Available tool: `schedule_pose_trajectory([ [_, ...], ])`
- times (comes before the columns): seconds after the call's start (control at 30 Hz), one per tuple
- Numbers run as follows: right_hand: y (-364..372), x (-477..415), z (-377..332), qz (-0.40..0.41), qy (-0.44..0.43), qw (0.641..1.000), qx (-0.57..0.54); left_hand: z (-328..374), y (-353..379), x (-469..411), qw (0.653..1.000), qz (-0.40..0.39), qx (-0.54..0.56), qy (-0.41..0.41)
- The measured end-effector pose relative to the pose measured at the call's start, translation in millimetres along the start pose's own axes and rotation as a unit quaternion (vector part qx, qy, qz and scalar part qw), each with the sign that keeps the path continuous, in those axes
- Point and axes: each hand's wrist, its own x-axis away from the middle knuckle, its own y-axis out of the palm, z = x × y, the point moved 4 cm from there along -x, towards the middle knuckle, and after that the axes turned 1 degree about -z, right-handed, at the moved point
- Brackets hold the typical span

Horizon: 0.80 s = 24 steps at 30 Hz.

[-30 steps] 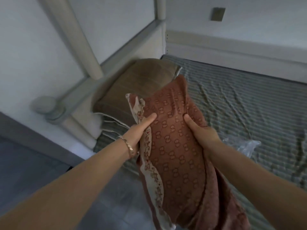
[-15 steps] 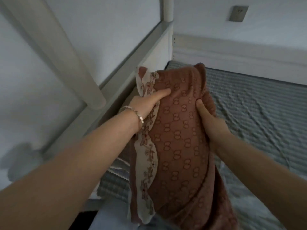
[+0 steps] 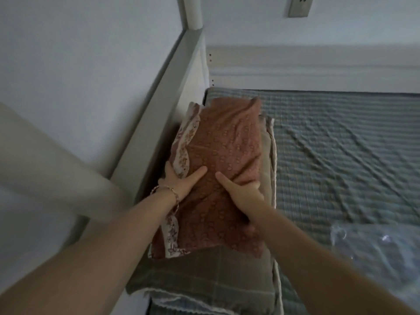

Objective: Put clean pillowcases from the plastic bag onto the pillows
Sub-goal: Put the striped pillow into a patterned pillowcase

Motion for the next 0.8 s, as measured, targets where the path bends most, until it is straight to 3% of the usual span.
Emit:
schedule_pose_trajectory([
  [0.13, -6.3, -6.6, 0.8, 0.013, -0.022, 0.999, -0.029, -9.6, 0.7, -10.8, 0.995, -0.06, 0.082, -0.015],
  [0.2, -17.0, -4.9, -15.6, 0.039, -0.067, 0.996, -0.04, 1.9, -8.9, -10.4, 0.997, -0.034, 0.074, 0.0],
  [0.27, -30.1, 1.1, -23.3, 0.012, -0.09, 0.993, -0.081, 23.6, -26.1, -3.7, 0.999, -0.002, 0.021, 0.046],
  [0.33, -34.5, 9.3, -4.7, -0.069, -0.059, 0.987, -0.129, 36.7, -36.2, 6.7, 0.994, 0.003, -0.083, 0.074],
  [0.37, -30.8, 14.1, 11.3, -0.108, -0.026, 0.987, -0.113, 36.3, -36.2, 13.6, 0.985, -0.011, -0.163, 0.064],
  [0.43, -22.2, 19.7, 45.6, -0.134, 0.04, 0.989, 0.043, 30.8, -29.8, 22.7, 0.956, -0.009, -0.29, 0.045],
  [0.47, -19.4, 21.2, 52.6, -0.12, 0.054, 0.985, 0.113, 35.1, -25.8, 24.0, 0.948, 0.027, -0.305, 0.082],
  [0.53, -21.3, 17.7, 46.2, -0.034, -0.007, 0.983, 0.178, 52.0, -10.3, 27.8, 0.915, 0.1, -0.284, 0.27],
  [0.6, -23.9, 17.3, 32.5, 0.014, -0.094, 0.976, 0.194, 64.7, 12.8, 23.9, 0.839, 0.095, -0.326, 0.425],
  [0.63, -22.6, 19.5, 28.0, 0.012, -0.119, 0.971, 0.208, 65.1, 22.7, 15.9, 0.808, 0.073, -0.383, 0.441],
  [0.7, -24.2, 22.9, 26.8, -0.002, -0.152, 0.958, 0.243, 59.0, 29.7, -14.3, 0.801, 0.046, -0.458, 0.384],
  [0.8, -45.0, 20.0, 28.4, 0.01, -0.182, 0.95, 0.254, 74.5, 16.8, -42.7, 0.844, 0.065, -0.45, 0.283],
])
